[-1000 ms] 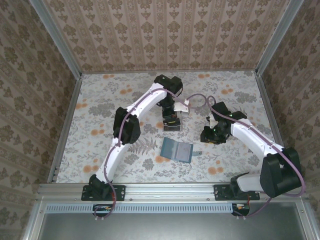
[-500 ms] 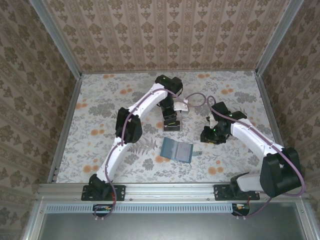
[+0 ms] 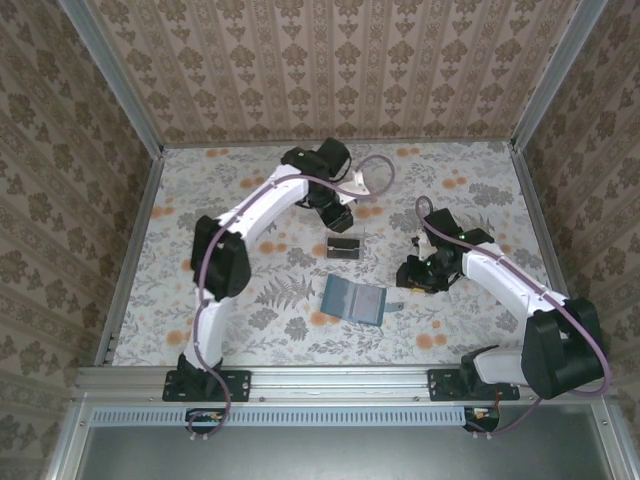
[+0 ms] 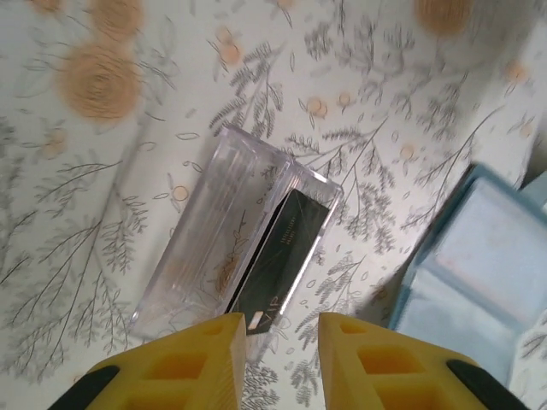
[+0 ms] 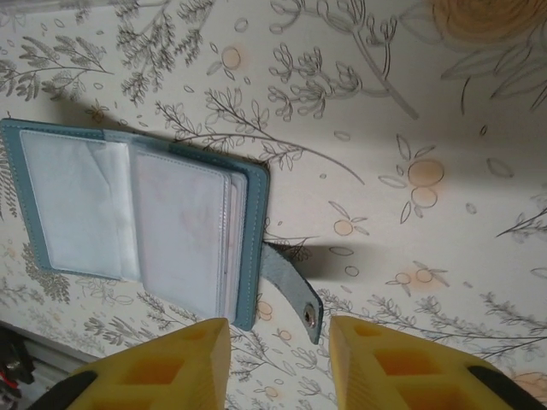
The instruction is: Take the credit cards out of the card holder
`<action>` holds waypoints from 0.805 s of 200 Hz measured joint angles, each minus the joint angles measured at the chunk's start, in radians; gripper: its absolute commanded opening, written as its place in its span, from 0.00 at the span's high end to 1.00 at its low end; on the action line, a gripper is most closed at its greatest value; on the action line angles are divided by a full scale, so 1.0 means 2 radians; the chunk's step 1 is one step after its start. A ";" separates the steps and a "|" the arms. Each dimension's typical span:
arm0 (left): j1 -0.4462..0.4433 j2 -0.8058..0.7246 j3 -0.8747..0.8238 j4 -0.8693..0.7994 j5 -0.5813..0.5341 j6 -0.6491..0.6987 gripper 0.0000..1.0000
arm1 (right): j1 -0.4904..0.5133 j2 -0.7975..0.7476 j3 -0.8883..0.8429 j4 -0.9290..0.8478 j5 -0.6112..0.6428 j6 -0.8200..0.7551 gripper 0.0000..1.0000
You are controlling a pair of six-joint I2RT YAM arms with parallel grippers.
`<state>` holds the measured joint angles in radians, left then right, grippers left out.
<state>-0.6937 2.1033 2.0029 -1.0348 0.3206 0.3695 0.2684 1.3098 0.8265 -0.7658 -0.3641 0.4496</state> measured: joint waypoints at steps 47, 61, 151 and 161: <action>0.018 -0.090 -0.138 0.139 0.007 -0.151 0.75 | 0.003 0.000 -0.047 0.026 -0.018 0.019 0.58; 0.020 -0.097 -0.163 0.162 0.008 -0.184 0.75 | 0.008 0.000 -0.058 0.036 -0.021 0.025 0.59; -0.057 -0.204 -0.282 0.243 -0.030 -0.263 0.79 | 0.019 0.033 -0.080 0.090 -0.036 0.043 0.85; -0.067 -0.213 -0.290 0.249 -0.035 -0.267 0.79 | 0.019 0.033 -0.080 0.092 -0.035 0.044 0.87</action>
<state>-0.8284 1.6764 1.4235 -0.5369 0.2508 -0.1654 0.3061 1.3762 0.6655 -0.5827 -0.4347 0.5381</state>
